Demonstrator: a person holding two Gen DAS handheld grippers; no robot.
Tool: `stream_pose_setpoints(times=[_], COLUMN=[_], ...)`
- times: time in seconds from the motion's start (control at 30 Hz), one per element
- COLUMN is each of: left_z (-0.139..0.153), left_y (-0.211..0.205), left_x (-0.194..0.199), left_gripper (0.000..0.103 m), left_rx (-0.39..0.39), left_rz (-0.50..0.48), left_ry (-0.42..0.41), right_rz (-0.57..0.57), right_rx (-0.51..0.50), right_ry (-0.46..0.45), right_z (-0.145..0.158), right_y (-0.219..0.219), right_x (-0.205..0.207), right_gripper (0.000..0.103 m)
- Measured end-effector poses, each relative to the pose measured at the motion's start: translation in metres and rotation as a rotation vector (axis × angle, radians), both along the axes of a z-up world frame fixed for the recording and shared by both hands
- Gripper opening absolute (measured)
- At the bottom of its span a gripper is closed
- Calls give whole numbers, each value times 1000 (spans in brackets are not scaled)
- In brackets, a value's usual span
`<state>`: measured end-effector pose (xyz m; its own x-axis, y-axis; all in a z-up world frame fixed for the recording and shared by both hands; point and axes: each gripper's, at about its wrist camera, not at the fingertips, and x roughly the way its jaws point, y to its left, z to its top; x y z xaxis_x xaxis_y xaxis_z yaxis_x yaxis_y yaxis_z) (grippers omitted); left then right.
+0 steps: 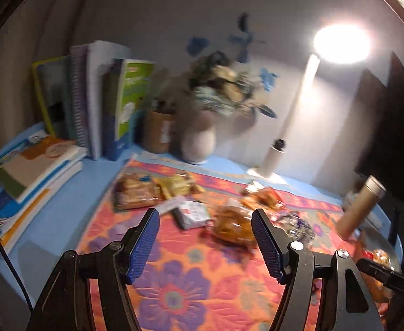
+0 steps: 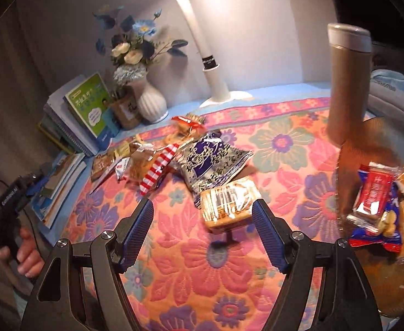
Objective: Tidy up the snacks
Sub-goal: 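Move both tools back over the remaining snacks on the table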
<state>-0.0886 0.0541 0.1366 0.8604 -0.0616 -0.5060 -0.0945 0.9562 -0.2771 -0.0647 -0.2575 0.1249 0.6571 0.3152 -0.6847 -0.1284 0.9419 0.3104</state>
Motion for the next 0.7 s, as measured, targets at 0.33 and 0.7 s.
stream_pose_setpoints(times=[0.33,0.7], left_z=[-31,-68], left_y=[71,61], left_x=[3,58], left_gripper=[67,67], left_rx=[-55,40], left_rz=[125,-3], left_ry=[45,157], right_rz=[27,10], right_rx=[-3,25], right_ry=[102,195], right_z=[-34,-63], right_y=[17,13], right_x=[15,25], right_gripper=[74,74])
